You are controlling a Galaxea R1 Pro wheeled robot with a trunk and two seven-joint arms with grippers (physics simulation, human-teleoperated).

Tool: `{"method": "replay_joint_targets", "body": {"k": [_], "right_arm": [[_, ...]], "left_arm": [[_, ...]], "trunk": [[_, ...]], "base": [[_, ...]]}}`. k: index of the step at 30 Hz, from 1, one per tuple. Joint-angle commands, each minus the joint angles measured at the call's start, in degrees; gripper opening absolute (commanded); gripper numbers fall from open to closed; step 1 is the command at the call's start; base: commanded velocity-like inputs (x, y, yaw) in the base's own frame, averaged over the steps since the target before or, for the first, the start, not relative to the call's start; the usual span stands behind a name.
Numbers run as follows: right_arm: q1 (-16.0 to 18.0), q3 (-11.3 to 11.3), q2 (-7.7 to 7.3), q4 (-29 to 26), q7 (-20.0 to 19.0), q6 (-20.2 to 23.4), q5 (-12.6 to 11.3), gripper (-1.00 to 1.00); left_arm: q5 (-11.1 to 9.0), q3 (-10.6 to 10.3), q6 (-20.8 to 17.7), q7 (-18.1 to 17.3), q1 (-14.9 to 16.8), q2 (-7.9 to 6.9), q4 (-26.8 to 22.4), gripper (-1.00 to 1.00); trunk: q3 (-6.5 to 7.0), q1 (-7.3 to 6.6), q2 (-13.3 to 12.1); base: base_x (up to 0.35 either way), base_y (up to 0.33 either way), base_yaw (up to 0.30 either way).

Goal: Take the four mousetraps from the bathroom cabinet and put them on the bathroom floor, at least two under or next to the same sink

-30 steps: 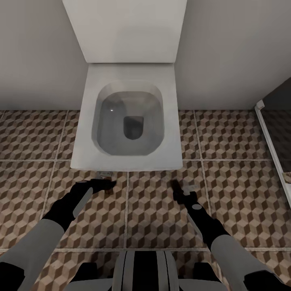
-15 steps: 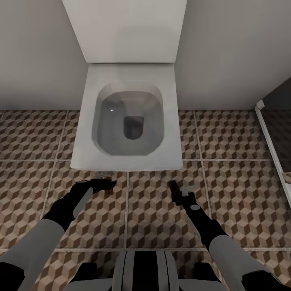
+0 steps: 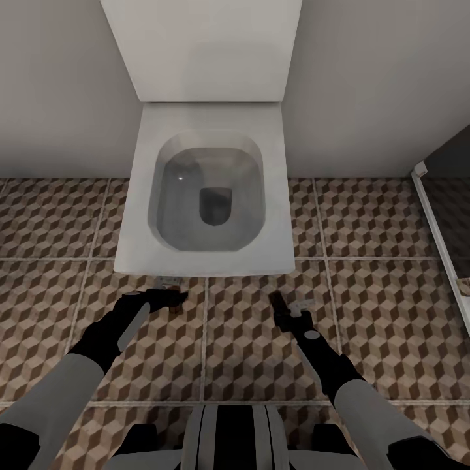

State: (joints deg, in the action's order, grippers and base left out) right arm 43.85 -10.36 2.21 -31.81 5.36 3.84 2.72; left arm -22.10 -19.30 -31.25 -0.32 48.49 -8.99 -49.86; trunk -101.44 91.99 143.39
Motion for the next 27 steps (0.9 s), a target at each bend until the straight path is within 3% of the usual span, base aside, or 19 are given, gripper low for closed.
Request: {"method": "replay_joint_targets", "body": {"k": [1,17,27], "right_arm": [[0.01,-0.28,-0.02,-0.09,0.35,0.38,0.09,-1.0],[0.01,-0.28,0.11,-0.6,0.02,0.38,0.01,-1.0],[0.01,-0.28,1.54,-0.97,0.09,0.38,0.01,-1.0]], "left_arm": [[-0.06,-0.12,-0.21,-0.03,0.02,-0.06,-0.06,1.0],[-0.08,-0.12,-0.21,-0.03,0.02,0.02,-0.04,1.0],[-0.11,-0.12,-0.21,-0.03,0.02,0.02,0.02,1.0]], "trunk": [[-0.03,-0.01,0.01],[-0.03,-0.01,0.01],[-0.03,-0.01,0.01]], "base": [[0.0,0.0,0.0],[0.0,0.0,0.0],[0.0,0.0,0.0]]}}
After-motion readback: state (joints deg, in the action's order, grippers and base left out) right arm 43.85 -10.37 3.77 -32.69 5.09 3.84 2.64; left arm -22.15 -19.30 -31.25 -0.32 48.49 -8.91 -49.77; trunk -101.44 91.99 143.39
